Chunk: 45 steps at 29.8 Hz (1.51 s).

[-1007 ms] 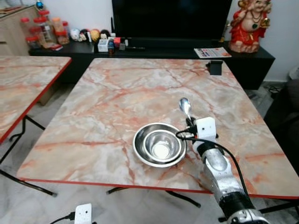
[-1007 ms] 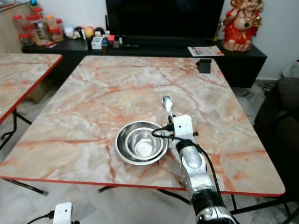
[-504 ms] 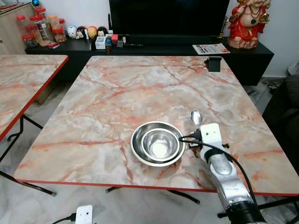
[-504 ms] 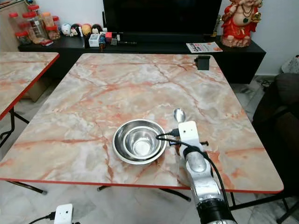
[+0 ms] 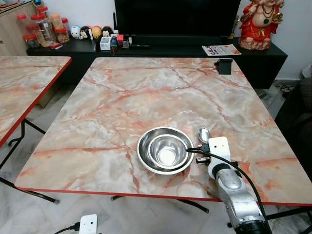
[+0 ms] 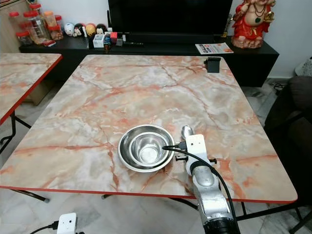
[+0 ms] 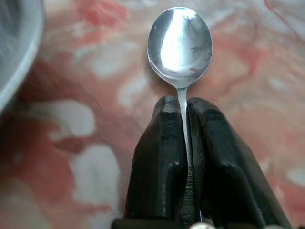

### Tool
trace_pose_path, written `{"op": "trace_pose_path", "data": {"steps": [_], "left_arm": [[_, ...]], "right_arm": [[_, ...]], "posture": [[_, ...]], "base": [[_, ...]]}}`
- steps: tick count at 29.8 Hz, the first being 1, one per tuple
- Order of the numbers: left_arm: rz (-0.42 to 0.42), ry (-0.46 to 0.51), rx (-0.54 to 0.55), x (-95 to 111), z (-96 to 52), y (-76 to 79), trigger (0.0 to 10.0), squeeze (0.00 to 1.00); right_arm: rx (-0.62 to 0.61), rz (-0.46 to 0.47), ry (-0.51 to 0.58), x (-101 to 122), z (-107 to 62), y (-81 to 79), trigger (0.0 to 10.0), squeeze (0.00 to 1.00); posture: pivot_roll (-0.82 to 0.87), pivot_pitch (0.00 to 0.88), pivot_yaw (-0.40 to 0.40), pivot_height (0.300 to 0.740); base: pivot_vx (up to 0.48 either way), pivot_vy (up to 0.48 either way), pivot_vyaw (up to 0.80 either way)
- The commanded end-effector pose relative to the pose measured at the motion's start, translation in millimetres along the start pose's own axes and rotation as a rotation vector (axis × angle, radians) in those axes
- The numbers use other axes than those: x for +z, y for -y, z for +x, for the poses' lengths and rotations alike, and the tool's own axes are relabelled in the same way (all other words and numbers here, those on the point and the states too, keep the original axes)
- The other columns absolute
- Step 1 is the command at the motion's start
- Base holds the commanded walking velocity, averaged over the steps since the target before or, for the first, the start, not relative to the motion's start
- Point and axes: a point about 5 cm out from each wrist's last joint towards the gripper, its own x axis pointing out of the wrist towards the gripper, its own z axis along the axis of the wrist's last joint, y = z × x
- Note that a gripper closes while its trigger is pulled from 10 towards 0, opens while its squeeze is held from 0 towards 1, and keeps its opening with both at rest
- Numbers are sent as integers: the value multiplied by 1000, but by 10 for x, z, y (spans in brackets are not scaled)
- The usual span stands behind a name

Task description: Setting the table

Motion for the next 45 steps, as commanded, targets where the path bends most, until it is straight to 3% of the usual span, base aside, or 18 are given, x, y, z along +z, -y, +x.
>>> {"op": "trace_pose_path", "data": {"steps": [1, 17, 19, 20, 22, 23, 35, 37, 40, 41, 42, 43, 45], "left_arm": [[14, -7, -7, -3, 0, -4, 10000, 0], [22, -7, -12, 13, 6, 8, 10000, 0], [23, -8, -12, 12, 6, 8, 10000, 0], [23, -8, -13, 10, 5, 8, 10000, 0], [24, -9, -13, 9, 5, 8, 10000, 0], [25, -9, -14, 9, 5, 8, 10000, 0], [31, -10, -18, 16, 8, 9, 10000, 0], [31, -11, -18, 14, 7, 8, 10000, 0], [32, -12, -17, 11, 7, 5, 10000, 0], [32, -12, -16, 10, 6, 4, 10000, 0], [33, -13, -16, 9, 6, 4, 10000, 0], [34, -13, -16, 8, 6, 4, 10000, 0], [37, -14, -16, 8, 6, 4, 10000, 0]], "right_arm": [[-15, 8, 16, 58, -13, 28, 10000, 0], [18, 5, 2, 52, 51, -5, 10000, 0], [18, 5, -2, 42, 52, -5, 10000, 39], [15, 8, -6, 30, 51, -2, 10000, 898], [13, 11, -7, 26, 51, 1, 10000, 898], [10, 11, -8, 21, 49, 4, 10000, 1000], [-14, 18, 7, 25, 51, 32, 10000, 1000], [-13, 24, 30, 58, 51, 29, 10000, 1000], [24, 52, 150, 220, 35, -12, 10000, 1000], [35, 57, 196, 283, 23, -25, 10000, 914], [50, 64, 250, 362, 7, -45, 10000, 298], [53, 61, 291, 422, -6, -54, 10000, 0], [43, 57, 372, 538, -34, -55, 10000, 0]], "posture": [[-88, 0, 12, 740], [-81, 0, 14, 740], [-81, 0, 14, 740], [-83, 0, 17, 740], [-83, 0, 17, 740], [-83, 0, 17, 740], [-85, 0, 21, 740], [-85, 0, 22, 740], [-84, 0, 21, 740], [-85, 0, 21, 740], [-86, 0, 22, 740], [-86, 0, 23, 740], [-82, 0, 22, 740]], "base": [[0, 0, 0], [0, 0, 0], [0, 0, 0], [0, 0, 0], [0, 0, 0], [0, 0, 0], [0, 0, 0], [0, 0, 0], [0, 0, 0], [0, 0, 0], [0, 0, 0], [0, 0, 0], [0, 0, 0]]}}
